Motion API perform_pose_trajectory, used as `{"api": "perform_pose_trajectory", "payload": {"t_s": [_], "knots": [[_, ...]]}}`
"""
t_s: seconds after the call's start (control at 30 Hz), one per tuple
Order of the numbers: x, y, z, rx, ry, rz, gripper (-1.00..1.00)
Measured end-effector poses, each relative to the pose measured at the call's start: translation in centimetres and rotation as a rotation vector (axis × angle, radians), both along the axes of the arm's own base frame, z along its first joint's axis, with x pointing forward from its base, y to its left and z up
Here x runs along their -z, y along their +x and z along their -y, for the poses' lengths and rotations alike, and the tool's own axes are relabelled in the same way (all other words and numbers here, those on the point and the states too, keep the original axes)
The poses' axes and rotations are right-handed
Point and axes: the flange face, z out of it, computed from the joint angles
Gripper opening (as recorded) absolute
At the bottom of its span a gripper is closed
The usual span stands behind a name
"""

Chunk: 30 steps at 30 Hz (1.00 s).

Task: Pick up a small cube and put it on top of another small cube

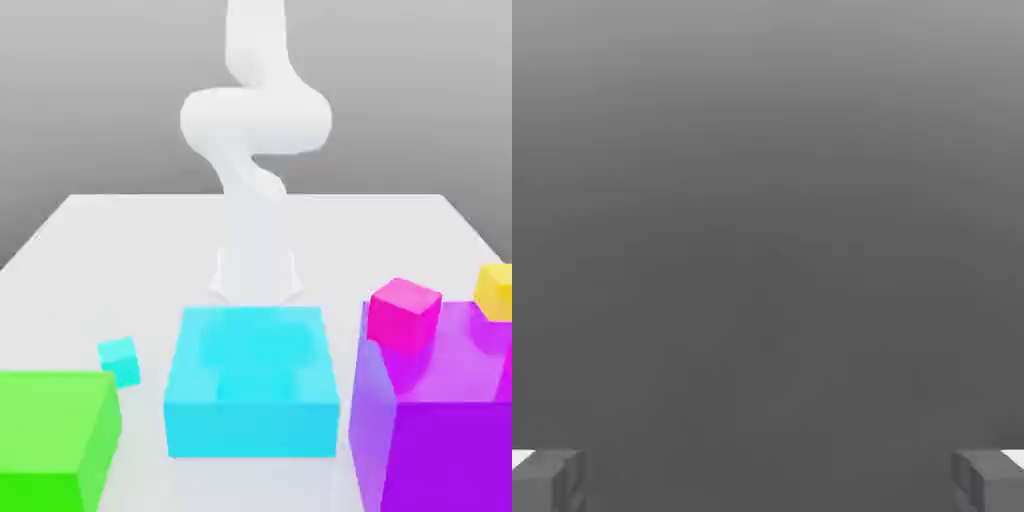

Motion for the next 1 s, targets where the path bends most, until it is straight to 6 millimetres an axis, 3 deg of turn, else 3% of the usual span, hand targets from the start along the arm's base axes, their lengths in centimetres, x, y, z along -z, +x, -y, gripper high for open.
{"api": "perform_pose_trajectory", "payload": {"t_s": [0.13, 0.3, 0.43, 0.6, 0.67, 0.83, 0.87, 1.0], "knots": [[9.9, 3.0, 5.3, 0.197, 0.07, -0.137, 0.0], [22.4, 2.4, 11.7, 0.45, 0.17, -0.296, 0.0], [32.5, -1.4, 16.0, 0.671, 0.265, -0.427, 0.0], [45.1, -9.8, 18.6, 0.972, 0.41, -0.597, 0.0], [47.7, -11.2, 19.2, 1.026, 0.433, -0.615, 0.0], [52.1, -11.4, 18.8, 1.025, 0.43, -0.625, 0.0], [52.7, -11.5, 18.7, 1.025, 0.431, -0.625, -1.0], [52.7, -11.4, 18.7, 1.025, 0.43, -0.624, -1.0]]}}
